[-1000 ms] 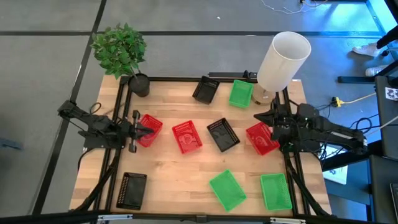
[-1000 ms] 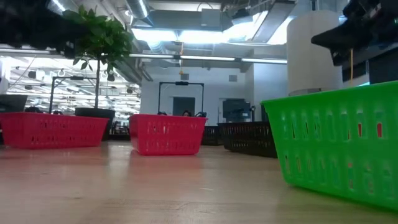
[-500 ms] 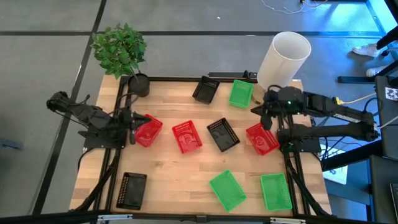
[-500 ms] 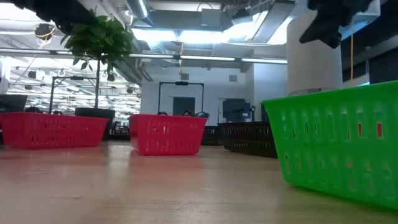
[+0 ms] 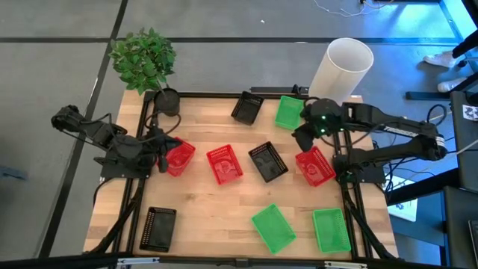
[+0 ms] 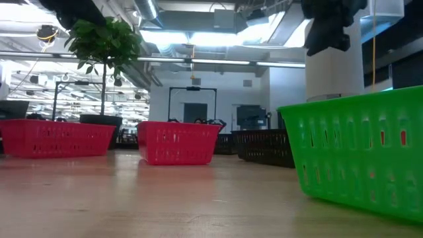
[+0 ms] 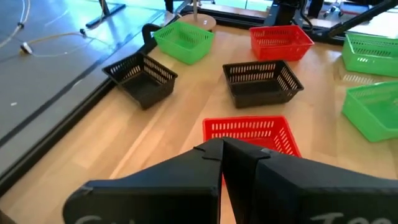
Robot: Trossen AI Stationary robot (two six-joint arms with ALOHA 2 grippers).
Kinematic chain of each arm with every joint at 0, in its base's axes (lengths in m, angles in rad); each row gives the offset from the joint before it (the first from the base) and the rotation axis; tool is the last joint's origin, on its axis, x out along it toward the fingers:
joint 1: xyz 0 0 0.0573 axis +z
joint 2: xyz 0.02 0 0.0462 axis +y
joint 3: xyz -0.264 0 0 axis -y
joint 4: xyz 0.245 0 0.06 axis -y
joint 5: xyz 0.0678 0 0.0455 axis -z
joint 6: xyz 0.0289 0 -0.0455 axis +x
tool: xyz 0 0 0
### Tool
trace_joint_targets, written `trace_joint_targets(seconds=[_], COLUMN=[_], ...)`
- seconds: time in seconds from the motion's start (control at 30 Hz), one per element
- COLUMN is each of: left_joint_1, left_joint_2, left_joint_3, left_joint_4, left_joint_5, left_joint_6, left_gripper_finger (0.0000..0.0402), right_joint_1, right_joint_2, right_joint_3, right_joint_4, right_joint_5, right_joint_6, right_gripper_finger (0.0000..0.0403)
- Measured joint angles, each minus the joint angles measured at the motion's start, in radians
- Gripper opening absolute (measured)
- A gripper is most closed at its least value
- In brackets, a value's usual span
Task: Stack baskets by color
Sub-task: Stack the middle black bin on the top black bin
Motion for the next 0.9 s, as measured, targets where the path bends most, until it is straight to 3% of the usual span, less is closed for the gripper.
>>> trace_joint_targets(seconds=[0.2,0.9], left_joint_1=[0.000,0.000], left_joint_2=[0.000,0.005], left_joint_3=[0.000,0.000], left_joint_4=[0.000,0.004], left_joint_5=[0.067,0.092], left_joint_6=[0.001,0.010], left_gripper_finger=[0.0000,0.0000], right_joint_1=[0.000,0.001], right_joint_2=[0.086,0.424], right_joint_3=[0.000,0.000], right_joint_4=[0.000,0.017], right_joint_5=[-0.019,-0.044], right_joint_6=[0.223,0.219], right_gripper_finger=[0.0162,0.0163])
